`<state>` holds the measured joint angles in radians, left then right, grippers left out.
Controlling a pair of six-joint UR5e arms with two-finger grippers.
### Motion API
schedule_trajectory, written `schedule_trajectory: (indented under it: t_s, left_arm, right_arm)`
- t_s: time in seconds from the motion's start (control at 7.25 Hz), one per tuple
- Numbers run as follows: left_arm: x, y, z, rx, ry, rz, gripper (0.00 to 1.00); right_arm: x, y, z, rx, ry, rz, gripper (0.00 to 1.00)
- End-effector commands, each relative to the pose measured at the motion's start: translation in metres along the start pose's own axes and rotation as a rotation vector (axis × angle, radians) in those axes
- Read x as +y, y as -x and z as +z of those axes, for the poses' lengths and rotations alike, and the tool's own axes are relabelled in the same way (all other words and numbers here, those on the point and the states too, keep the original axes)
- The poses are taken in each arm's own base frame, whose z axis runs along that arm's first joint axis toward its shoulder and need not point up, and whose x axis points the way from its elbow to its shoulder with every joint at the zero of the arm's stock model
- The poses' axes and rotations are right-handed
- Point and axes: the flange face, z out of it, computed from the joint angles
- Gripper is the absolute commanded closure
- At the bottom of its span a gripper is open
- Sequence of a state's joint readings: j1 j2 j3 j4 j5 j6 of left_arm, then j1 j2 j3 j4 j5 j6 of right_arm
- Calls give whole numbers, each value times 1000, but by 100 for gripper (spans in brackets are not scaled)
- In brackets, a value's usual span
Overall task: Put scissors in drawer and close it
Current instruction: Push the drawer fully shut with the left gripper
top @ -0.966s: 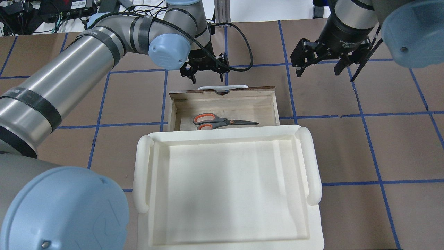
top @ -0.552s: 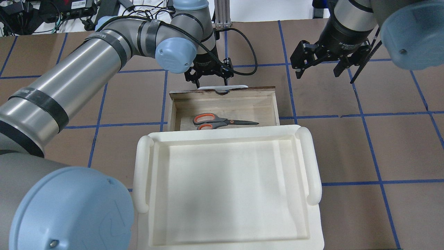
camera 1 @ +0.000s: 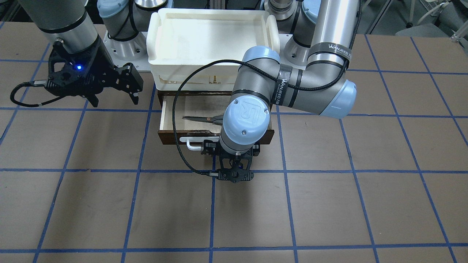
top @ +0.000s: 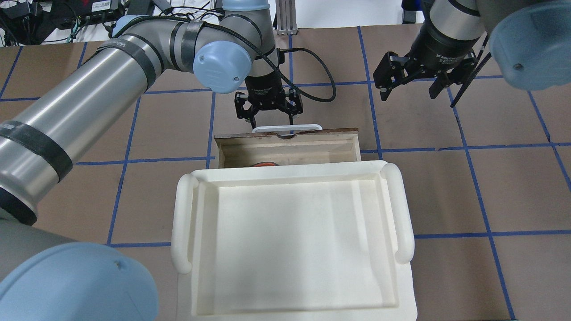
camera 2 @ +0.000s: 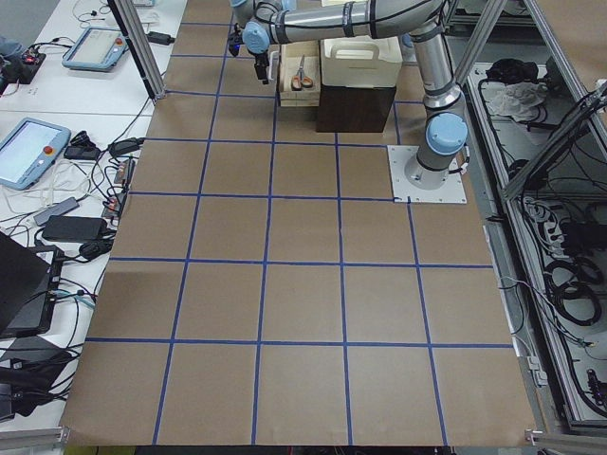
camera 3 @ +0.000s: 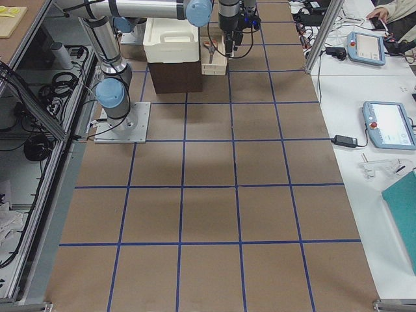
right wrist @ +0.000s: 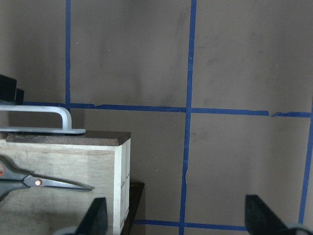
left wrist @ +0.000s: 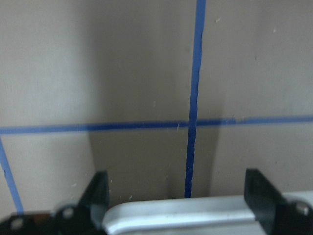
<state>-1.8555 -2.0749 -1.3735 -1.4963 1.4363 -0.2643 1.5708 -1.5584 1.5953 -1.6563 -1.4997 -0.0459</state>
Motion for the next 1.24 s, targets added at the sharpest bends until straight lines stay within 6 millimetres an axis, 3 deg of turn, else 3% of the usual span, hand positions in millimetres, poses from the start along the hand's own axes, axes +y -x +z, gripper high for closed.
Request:
schedule_trajectory:
  t_s: [0.0,0.41,0.83,0.97,1.1]
  left_arm:
    - [34,6,15,-13,134,12,0]
    - [71,13,19,-6,254,21,0]
    - [73,16,13,-2,237,18,0]
    - [62,16,-18,23,129,22,0]
    - [62,16,-65,18,12,34,0]
  right_arm:
    - [0,0,0,-1,1,0,0]
    - [0,0,0,-1,1,0,0]
    - [0,0,0,0,1,0,0]
    - [0,0,0,0,1,0,0]
    - [0,0,0,0,1,0,0]
